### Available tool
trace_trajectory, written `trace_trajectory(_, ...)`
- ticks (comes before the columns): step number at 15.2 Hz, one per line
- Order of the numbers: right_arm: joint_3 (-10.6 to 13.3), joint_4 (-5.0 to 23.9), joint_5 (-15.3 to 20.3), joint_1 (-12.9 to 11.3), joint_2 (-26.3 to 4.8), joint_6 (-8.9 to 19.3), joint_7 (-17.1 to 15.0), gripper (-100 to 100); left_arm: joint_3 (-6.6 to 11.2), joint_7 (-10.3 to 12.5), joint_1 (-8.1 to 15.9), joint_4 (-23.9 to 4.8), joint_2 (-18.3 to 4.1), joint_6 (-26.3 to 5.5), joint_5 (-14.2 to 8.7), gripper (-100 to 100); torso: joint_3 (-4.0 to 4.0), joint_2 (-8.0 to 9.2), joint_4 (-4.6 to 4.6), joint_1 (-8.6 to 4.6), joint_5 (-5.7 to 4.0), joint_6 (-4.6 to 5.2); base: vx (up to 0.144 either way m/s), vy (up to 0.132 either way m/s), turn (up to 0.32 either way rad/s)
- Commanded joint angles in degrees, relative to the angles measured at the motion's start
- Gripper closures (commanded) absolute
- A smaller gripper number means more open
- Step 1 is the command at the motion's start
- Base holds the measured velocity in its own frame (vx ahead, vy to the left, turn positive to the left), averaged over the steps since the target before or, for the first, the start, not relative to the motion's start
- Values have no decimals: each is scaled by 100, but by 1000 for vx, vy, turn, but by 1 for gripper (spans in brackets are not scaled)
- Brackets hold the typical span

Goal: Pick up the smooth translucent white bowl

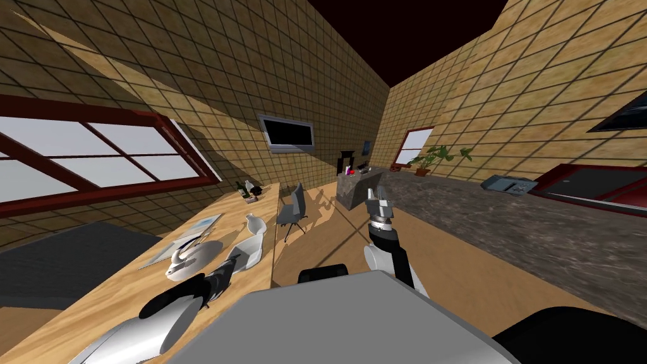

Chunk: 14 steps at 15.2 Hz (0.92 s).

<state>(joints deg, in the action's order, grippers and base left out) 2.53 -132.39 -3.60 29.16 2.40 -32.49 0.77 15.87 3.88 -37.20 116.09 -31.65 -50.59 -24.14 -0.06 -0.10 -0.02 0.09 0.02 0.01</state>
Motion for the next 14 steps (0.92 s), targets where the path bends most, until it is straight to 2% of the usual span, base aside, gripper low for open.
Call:
trace_trajectory(1, 0, 0, 0, 0, 0, 0, 0, 0, 34, 27, -15, -37, -25, -190, -55, -100, 0, 0, 0, 0, 0, 0, 15, 25, -78)
trace_trajectory(3, 0, 0, 0, 0, 0, 0, 0, 0, 114, 79, -44, -96, -91, -495, -180, -100, 0, 0, 0, 1, 1, -1, 19, 30, -102)
trace_trajectory(9, 0, 0, 0, 0, 0, 0, 0, 0, 228, 151, -85, -180, -180, -978, -358, -100, 0, 0, 0, 1, 0, -1, 15, 25, -75)
trace_trajectory(10, 0, 0, 0, 0, 0, 0, 0, 0, 209, 133, -90, -163, -161, -880, -328, -100, 0, 1, 0, -1, 0, -2, 5, 12, -13)
trace_trajectory(11, 0, 0, 0, 0, 0, 0, 0, 0, 159, 104, -9, -366, -113, -782, -273, -100, 1, 2, 0, -4, 0, -2, 4, 11, -36)
trace_trajectory(14, 0, 0, 0, 0, 0, 0, 0, 0, 107, 70, 75, -566, -65, -658, -215, -100, 2, 3, 1, -4, 0, -1, 5, 15, -36)
